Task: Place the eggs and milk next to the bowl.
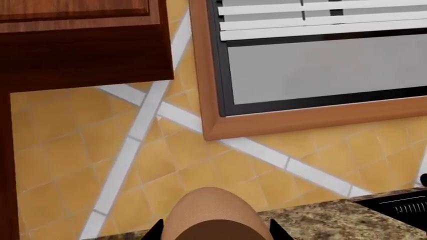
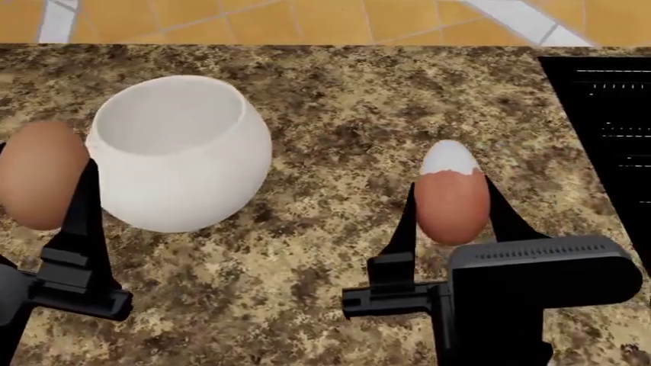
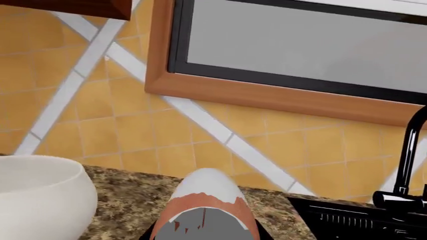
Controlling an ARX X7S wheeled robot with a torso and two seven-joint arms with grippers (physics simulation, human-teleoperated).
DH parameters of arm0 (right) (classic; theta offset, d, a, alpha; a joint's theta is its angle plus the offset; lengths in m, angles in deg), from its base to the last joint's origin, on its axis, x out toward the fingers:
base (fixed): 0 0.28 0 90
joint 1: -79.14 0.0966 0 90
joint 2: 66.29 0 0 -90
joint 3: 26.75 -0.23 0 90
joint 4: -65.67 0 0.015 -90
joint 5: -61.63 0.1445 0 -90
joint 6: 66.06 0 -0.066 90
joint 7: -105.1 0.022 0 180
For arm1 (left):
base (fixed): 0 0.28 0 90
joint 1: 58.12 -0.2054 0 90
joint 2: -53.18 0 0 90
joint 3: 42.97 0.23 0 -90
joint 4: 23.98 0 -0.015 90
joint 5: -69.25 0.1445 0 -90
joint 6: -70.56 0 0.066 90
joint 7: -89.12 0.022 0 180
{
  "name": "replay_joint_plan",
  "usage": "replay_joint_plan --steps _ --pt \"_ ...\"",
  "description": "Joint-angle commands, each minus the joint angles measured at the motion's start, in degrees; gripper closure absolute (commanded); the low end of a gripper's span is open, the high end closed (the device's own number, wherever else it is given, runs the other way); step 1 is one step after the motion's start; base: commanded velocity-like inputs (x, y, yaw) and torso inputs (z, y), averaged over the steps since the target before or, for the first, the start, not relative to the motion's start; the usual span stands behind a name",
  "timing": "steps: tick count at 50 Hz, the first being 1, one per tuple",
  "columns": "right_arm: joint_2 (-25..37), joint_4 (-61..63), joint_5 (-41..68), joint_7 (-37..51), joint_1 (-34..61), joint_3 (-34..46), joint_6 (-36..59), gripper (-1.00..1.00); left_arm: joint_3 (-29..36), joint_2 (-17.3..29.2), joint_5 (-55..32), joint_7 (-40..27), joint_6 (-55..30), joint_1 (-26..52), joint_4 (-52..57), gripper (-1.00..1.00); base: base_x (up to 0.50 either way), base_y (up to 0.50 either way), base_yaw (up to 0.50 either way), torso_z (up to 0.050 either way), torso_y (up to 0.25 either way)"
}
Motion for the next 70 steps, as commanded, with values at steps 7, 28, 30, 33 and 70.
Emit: replay_joint_plan --steps 7,28,30,33,70 --pt "-1.3 -0.84 -2.39 -2.32 0.3 -0.94 -0.28 1.0 -1.36 -1.1 0.6 -0.28 2.44 0.36 -1.94 1.0 0.0 0.5 0.0 0.0 0.0" --pt "-1.24 -1.12 -2.22 -2.27 0.59 -0.82 -0.23 1.0 -0.59 -0.94 0.3 -0.18 1.98 0.89 -2.48 1.0 0.0 0.5 0.0 0.0 0.0" --pt "-1.26 -1.26 -2.23 -2.33 0.57 -0.8 -0.37 1.0 -0.59 -0.86 0.32 -0.13 2.08 0.85 -2.54 1.0 0.0 0.5 0.0 0.0 0.0" --pt "-1.28 -1.13 -2.18 -2.1 0.48 -0.95 -0.37 1.0 -0.53 -0.79 0.23 0.04 2.3 0.75 -2.56 1.0 0.0 0.5 0.0 0.0 0.0" --pt "-0.44 1.83 -0.98 -0.84 0.73 -1.78 1.05 1.0 -0.21 -0.5 0.01 -0.1 3.13 0.86 -2.47 1.0 0.21 0.03 0.0 0.0 0.0"
